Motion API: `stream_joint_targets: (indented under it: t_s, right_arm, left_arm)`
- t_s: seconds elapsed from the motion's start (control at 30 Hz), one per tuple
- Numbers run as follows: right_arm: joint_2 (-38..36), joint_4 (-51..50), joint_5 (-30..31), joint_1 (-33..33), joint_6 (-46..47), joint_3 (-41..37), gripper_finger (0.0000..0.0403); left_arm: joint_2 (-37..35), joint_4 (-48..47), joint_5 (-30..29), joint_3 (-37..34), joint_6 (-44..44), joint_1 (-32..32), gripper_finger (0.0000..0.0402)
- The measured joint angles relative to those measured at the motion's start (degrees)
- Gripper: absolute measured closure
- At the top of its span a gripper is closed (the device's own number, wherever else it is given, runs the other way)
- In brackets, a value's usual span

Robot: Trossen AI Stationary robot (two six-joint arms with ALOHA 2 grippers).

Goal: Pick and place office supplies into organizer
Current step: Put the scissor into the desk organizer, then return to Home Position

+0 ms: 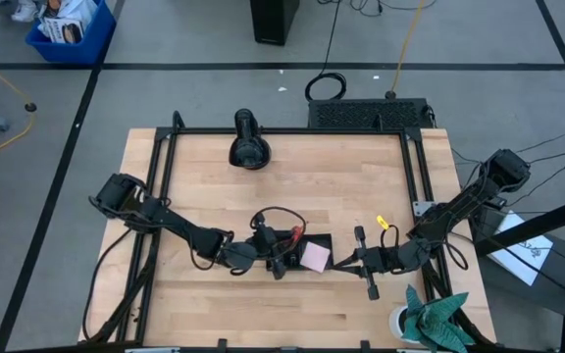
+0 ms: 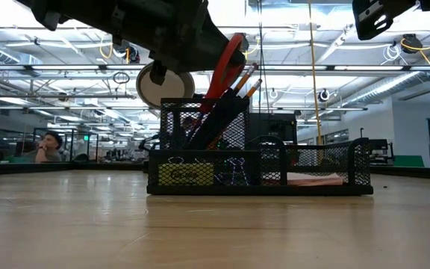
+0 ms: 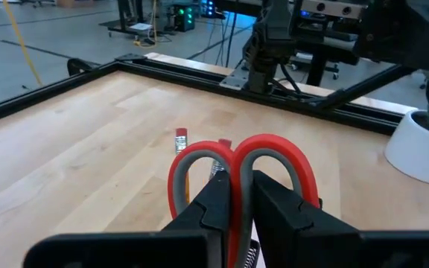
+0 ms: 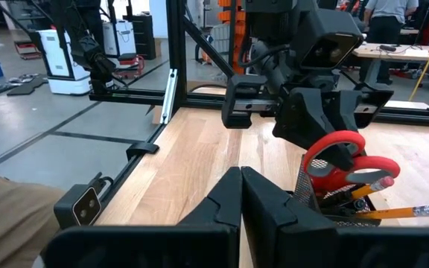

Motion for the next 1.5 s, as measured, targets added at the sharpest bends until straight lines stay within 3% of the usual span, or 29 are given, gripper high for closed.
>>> stream_joint_targets:
  t_s: [0.13, 0.4, 0.53, 0.83, 1.1, 1.2, 1.3, 1.4, 1.5]
  right_arm:
    - [0.0, 0.0, 0.0, 0.0, 0.0, 0.0, 0.0399]
    - [0.0, 0.0, 0.0, 0.0, 0.0, 0.0, 0.0399]
    - [0.0, 0.0, 0.0, 0.0, 0.0, 0.0, 0.0399]
    - [0.0, -0.02, 0.0, 0.0, 0.0, 0.0, 0.0399]
    - [0.0, -0.28, 0.0, 0.0, 0.0, 0.0, 0.0399]
    - [0.0, -1.78, 0.0, 0.0, -0.21, 0.01, 0.0399]
    - [0.15, -5.14, -0.02, 0.02, 0.63, 0.02, 0.0399]
    - [0.28, -7.85, -0.95, -0.04, 4.18, 0.0, 0.0399]
    - [0.26, -7.18, -4.73, -0.86, 7.09, -0.52, 0.0402]
  left_arm:
    - [0.02, -0.04, 1.25, -0.02, 0.43, 0.17, 0.0342]
    - [0.31, -0.99, 3.19, -0.26, 0.0, 0.93, 0.0238]
    - [0.31, -0.8, 4.47, -0.24, 0.12, 1.36, 0.0208]
    - [-3.82, -1.92, 4.68, -0.11, 6.3, 0.22, 0.0201]
    - [-11.15, -13.82, 4.36, -0.07, 3.87, -2.97, 0.0202]
    - [-12.44, -18.58, 4.52, -0.05, 3.37, -6.31, 0.0215]
    - [-11.37, -20.33, 4.47, -0.55, 4.26, -10.57, 0.0256]
    - [-7.67, -15.25, 4.45, -2.31, 4.35, -13.91, 0.0318]
    - [-2.28, -4.16, 4.42, -4.35, 4.62, -15.83, 0.0383]
